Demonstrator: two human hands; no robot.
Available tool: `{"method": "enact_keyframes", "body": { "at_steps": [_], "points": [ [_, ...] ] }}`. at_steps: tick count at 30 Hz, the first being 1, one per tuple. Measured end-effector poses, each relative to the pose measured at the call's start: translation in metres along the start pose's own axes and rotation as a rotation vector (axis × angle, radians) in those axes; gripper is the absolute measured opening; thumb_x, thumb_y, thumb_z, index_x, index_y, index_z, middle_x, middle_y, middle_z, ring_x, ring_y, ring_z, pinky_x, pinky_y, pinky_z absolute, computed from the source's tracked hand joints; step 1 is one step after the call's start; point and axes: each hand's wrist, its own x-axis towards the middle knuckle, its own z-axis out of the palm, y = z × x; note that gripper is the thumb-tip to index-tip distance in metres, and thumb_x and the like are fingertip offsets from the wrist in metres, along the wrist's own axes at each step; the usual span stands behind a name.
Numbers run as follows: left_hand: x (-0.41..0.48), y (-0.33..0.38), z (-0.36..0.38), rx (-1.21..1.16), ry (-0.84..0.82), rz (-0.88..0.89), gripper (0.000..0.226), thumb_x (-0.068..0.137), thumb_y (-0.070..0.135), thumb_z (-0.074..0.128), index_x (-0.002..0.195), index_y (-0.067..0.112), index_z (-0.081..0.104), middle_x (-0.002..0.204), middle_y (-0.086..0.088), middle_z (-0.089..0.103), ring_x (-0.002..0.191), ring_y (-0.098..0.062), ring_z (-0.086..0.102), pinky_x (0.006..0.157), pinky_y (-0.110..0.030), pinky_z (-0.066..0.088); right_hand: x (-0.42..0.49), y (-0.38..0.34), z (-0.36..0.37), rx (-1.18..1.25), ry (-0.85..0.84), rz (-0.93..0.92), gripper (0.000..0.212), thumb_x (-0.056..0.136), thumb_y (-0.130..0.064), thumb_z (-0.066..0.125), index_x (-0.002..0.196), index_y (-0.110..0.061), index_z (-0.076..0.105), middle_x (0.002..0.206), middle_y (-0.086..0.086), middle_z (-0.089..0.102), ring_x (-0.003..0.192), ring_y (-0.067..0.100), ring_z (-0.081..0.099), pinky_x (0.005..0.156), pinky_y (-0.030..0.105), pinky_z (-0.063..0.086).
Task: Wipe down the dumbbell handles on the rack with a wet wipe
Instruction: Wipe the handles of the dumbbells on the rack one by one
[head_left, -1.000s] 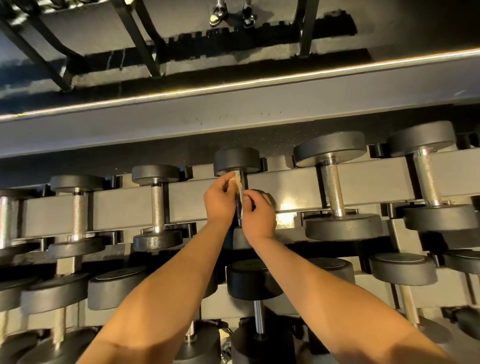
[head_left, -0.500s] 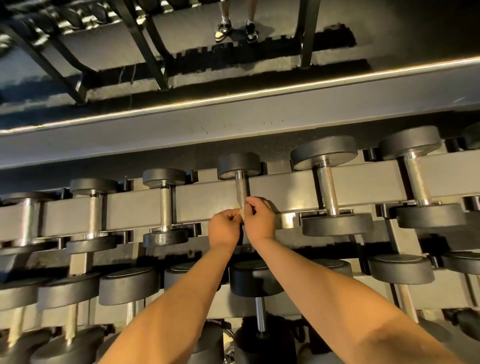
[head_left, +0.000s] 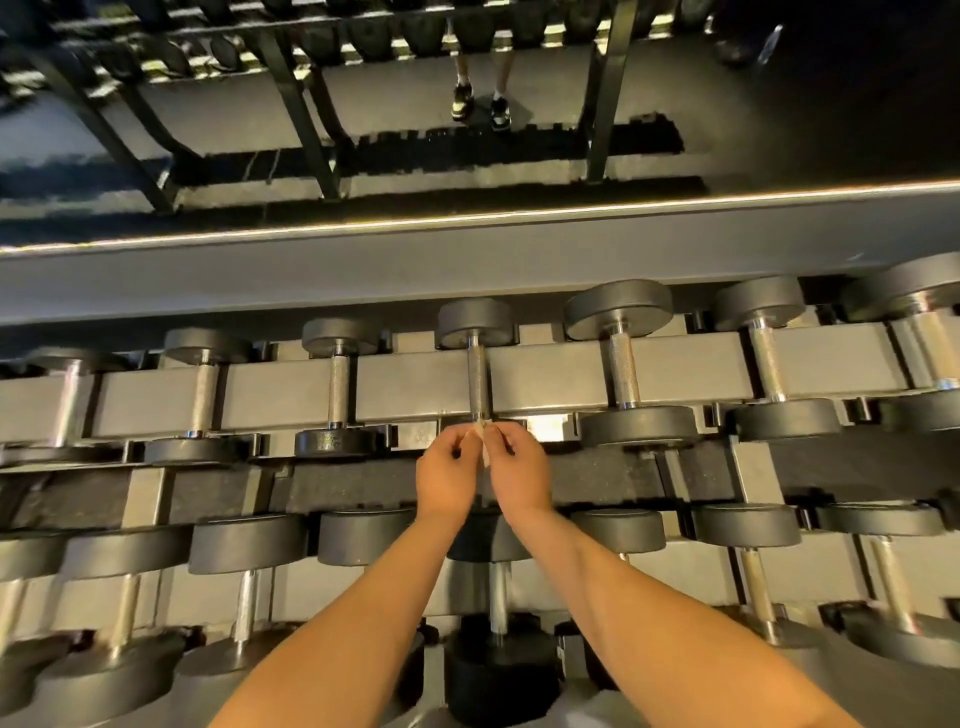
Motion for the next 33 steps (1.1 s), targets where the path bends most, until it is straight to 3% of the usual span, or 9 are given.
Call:
{"method": "enact_keyframes", "body": {
  "at_steps": [7,10,13,15,19,24,27,30,33],
  "points": [
    [-0.05,-0.059,-0.013,0.086,-0.134,-0.06,0.022,0.103,0.022,0.052,0.092,0.02,0.072,0.089,0.003,0.071,0.085,-0.015,0.064,0.078,-0.031,0.05,-0.066,0.05,0.01,0.034,0.028,0.172,0.009,0.097,-0.036,0.063,0.099,-0.028,0.067,0.102,-0.005,0.068,0.096,0.009,0.064,0.084,0.021,0.049],
    [-0.067,-0.087,-0.02,0.14,-0.156,-0.047,0.032,0.1,0.017,0.052,0.072,0.023,0.064,0.079,-0.001,0.064,0.078,-0.019,0.057,0.072,-0.034,0.043,-0.092,0.073,0.011,-0.047,0.047,0.196,0.009,0.097,-0.02,0.063,0.096,-0.025,0.07,0.098,-0.003,0.071,0.095,0.015,0.066,0.088,0.031,0.054],
    [-0.085,-0.114,-0.027,0.127,-0.18,-0.144,0.025,0.102,0.014,0.051,0.086,0.012,0.07,0.094,-0.008,0.071,0.09,-0.025,0.064,0.082,-0.034,0.048,-0.113,0.092,0.013,-0.055,0.08,0.25,0.021,0.094,-0.006,0.056,0.092,-0.019,0.073,0.093,-0.001,0.072,0.09,0.017,0.066,0.077,0.024,0.053],
    [-0.098,-0.125,-0.029,0.097,-0.165,-0.14,0.019,0.102,0.013,0.052,0.098,0.009,0.071,0.097,-0.005,0.071,0.093,-0.023,0.066,0.085,-0.031,0.051,-0.125,0.102,0.016,-0.038,0.111,0.271,0.023,0.092,-0.004,0.055,0.09,-0.018,0.073,0.09,-0.001,0.071,0.086,0.016,0.065,0.072,0.021,0.051],
    [-0.117,-0.135,-0.032,0.072,-0.155,-0.12,0.015,0.102,0.009,0.051,0.109,0.022,0.052,0.083,0.008,0.06,0.07,-0.007,0.056,0.058,-0.008,0.041,-0.141,0.129,0.021,0.013,0.168,0.295,0.031,0.092,-0.002,0.052,0.084,-0.025,0.071,0.088,-0.003,0.071,0.085,0.017,0.064,0.076,0.023,0.053],
    [-0.124,-0.168,-0.019,0.012,-0.254,-0.144,0.022,0.102,0.006,0.051,0.104,0.021,0.067,0.098,0.008,0.069,0.089,-0.008,0.063,0.075,-0.007,0.045,-0.139,0.165,0.022,0.042,0.187,0.335,0.025,0.098,-0.004,0.051,0.093,-0.016,0.072,0.091,0.0,0.071,0.085,0.013,0.063,0.075,0.015,0.051],
    [-0.124,-0.188,-0.007,-0.016,-0.316,-0.186,0.016,0.101,0.019,0.06,0.113,0.022,0.07,0.107,0.01,0.071,0.098,-0.003,0.065,0.083,-0.011,0.048,-0.134,0.191,0.023,0.015,0.191,0.359,0.023,0.098,-0.005,0.051,0.096,-0.015,0.072,0.092,-0.003,0.072,0.087,0.014,0.066,0.076,0.019,0.053],
    [-0.114,-0.215,0.006,-0.011,-0.29,-0.197,0.017,0.098,0.014,0.064,0.106,0.029,0.067,0.104,0.011,0.07,0.096,-0.005,0.065,0.08,-0.008,0.046,-0.128,0.219,0.024,-0.049,0.133,0.344,0.023,0.099,-0.008,0.052,0.097,-0.018,0.072,0.094,-0.004,0.073,0.091,0.015,0.067,0.083,0.027,0.056],
    [-0.098,-0.237,0.021,0.035,-0.177,-0.215,0.019,0.097,0.009,0.062,0.102,0.027,0.065,0.097,0.01,0.067,0.089,-0.008,0.061,0.076,-0.007,0.044,-0.12,0.244,0.021,-0.189,0.064,0.289,0.021,0.099,-0.009,0.052,0.099,-0.018,0.071,0.098,-0.003,0.071,0.09,0.016,0.064,0.082,0.021,0.051]
  ]
}}
